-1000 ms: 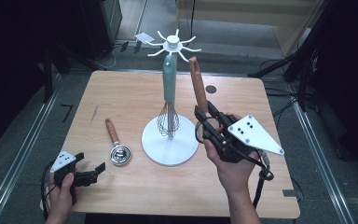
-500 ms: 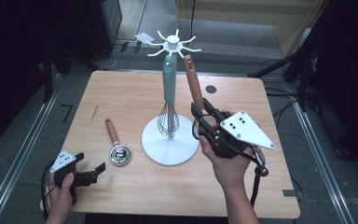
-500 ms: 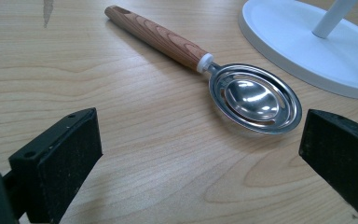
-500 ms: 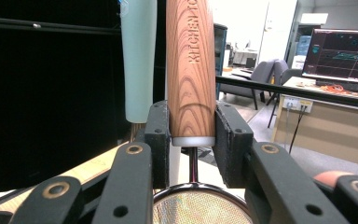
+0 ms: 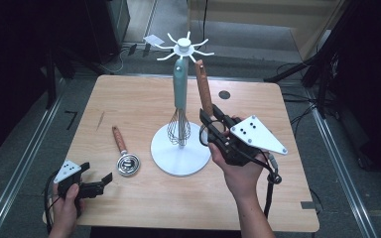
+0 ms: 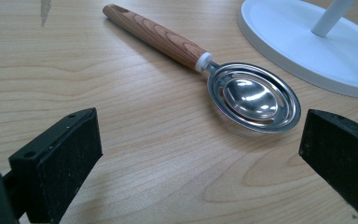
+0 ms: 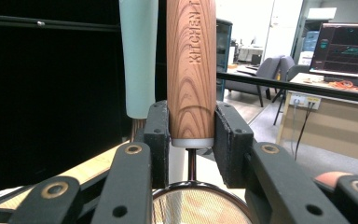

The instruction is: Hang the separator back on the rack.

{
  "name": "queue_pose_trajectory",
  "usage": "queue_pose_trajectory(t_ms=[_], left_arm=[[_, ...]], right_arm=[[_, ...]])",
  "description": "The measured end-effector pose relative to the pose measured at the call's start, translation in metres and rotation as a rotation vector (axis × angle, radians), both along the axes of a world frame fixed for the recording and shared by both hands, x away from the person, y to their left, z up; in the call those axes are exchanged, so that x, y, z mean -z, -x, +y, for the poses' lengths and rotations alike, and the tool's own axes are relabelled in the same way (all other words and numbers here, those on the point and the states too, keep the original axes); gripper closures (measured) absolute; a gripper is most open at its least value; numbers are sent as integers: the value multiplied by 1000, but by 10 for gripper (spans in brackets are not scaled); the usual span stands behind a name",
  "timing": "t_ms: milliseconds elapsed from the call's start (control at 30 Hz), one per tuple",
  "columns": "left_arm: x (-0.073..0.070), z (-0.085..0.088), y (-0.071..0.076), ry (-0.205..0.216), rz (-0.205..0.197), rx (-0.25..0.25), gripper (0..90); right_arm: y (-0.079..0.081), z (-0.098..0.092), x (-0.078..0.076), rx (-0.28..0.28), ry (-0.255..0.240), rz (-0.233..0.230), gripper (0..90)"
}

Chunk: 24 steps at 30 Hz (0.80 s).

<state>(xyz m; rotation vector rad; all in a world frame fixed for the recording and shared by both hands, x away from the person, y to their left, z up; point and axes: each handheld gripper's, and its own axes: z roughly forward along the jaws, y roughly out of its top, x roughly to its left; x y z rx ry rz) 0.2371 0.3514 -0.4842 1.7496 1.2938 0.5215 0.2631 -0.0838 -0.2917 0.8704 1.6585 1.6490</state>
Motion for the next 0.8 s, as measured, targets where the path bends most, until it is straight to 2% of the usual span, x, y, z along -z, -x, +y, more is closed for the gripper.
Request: queue_pose_trajectory(t_ms=[233, 533, 567, 633, 700, 733, 800], left_arm=[[0, 0, 0, 5, -3, -3, 0], [0, 1, -1, 7, -2, -4, 0], [0, 1, -1, 7, -2, -3, 0], [0, 1, -1, 6, -2, -5, 0], [0, 2, -1, 16, -2, -5, 0], [0, 2, -1, 16, -2, -5, 0], [0, 2, 0, 16, -3, -5, 0]], right_arm=[[-5, 2, 2, -16, 1, 12, 698], [-7, -2, 2, -38, -7, 15, 640], [-7, -3, 1, -32, -11, 10, 693], [-7, -4, 1, -32, -14, 12, 725], [-7, -4, 0, -12, -9, 8, 834], [-7, -4, 0, -12, -9, 8, 834], [-9, -4, 0, 0, -11, 12, 892]])
